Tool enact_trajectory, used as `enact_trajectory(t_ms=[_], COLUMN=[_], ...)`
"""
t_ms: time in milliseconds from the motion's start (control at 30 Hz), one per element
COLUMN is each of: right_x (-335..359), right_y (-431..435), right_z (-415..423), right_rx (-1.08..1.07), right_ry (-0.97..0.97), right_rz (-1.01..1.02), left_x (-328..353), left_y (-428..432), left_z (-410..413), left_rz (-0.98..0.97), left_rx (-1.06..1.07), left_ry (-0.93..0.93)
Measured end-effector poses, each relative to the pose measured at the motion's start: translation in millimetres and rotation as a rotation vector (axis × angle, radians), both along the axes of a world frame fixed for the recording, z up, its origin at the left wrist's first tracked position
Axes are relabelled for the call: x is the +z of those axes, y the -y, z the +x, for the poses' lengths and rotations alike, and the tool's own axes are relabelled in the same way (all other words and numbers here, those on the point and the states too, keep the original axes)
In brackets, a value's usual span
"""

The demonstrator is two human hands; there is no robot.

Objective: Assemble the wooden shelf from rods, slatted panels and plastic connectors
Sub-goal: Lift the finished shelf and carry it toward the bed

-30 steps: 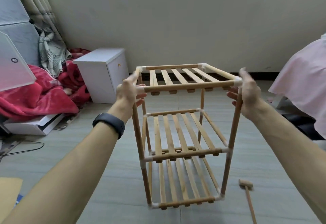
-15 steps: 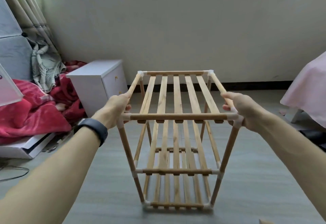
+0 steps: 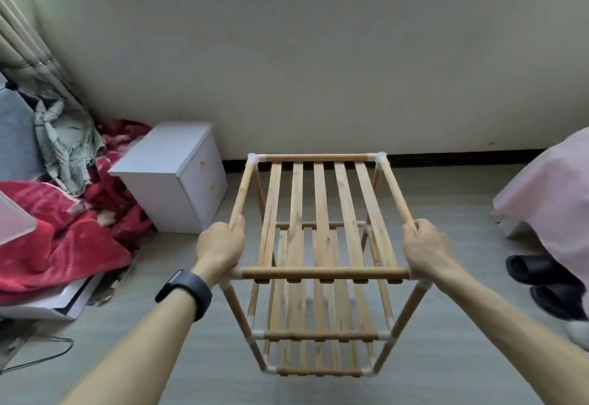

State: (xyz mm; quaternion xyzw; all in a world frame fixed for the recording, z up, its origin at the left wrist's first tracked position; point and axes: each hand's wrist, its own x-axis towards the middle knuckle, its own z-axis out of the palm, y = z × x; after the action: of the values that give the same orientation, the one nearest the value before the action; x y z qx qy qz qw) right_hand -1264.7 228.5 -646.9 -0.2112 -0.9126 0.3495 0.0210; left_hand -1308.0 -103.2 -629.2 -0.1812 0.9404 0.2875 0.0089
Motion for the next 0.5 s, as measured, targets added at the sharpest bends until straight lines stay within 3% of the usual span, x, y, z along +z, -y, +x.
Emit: enact_trajectory(t_ms=[233,367,500], right_x=[222.5,329.0,415.0], right_y=[-64.6,-109.8,-155.1], right_z=[49.2,114.7,206.1], right_rx=[-0.154,-0.319,-0.514], right_ry=[-0.028,-0.083,-0.089], right_rz=[0.002,-0.012,0.015], left_x=[215.8,319.4,409.8], left_y=[-70.0,-133.5,-218.6], left_z=[-5.6,7.0,26.7], left_rz=[0.097,0.204,0.186], left_rx=[-0.166,-0.329,-0.574], left_ry=[0.004,-0.022,-0.042])
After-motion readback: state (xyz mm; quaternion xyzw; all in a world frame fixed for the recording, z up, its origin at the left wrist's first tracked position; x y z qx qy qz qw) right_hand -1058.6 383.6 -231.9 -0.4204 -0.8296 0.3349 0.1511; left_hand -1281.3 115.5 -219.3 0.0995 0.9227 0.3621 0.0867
